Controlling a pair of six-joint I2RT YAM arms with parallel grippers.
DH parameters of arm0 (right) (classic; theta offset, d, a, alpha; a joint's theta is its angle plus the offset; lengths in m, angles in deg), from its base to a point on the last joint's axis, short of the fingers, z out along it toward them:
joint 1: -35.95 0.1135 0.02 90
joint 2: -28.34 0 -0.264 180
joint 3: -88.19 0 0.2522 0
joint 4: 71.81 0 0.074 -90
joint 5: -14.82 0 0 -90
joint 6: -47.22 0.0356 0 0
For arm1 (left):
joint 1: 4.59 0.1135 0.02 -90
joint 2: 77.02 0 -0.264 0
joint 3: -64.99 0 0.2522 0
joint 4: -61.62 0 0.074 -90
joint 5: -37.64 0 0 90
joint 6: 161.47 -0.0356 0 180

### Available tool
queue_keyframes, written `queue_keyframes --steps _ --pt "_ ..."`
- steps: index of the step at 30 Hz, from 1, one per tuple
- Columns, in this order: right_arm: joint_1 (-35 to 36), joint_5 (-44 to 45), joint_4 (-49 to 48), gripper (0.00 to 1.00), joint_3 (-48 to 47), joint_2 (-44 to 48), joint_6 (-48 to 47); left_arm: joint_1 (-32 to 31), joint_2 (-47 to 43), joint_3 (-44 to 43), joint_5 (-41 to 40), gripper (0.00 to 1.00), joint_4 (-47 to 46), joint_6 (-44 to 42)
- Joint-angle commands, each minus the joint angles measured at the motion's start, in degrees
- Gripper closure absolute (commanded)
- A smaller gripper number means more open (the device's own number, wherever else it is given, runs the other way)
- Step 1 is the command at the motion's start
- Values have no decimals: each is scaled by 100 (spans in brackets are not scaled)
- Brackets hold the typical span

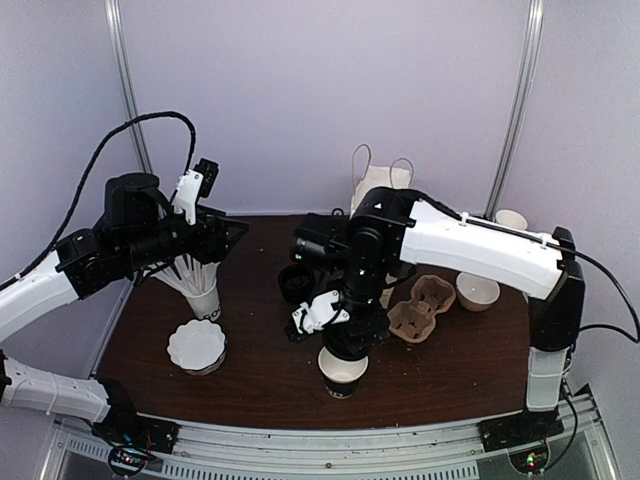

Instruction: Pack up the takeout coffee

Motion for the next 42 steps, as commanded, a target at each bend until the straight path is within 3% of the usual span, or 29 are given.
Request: queue_keyframes --steps 1,30,42 --pt "164 364 277 33 -256 -280 -96 50 -275 83 -110 35 -171 35" --pt "452 713 288 29 -253 -896 16 65 -274 183 5 35 -232 103" --pt "481 607 327 19 -343 -851 48 66 -236 260 52 35 -300 165"
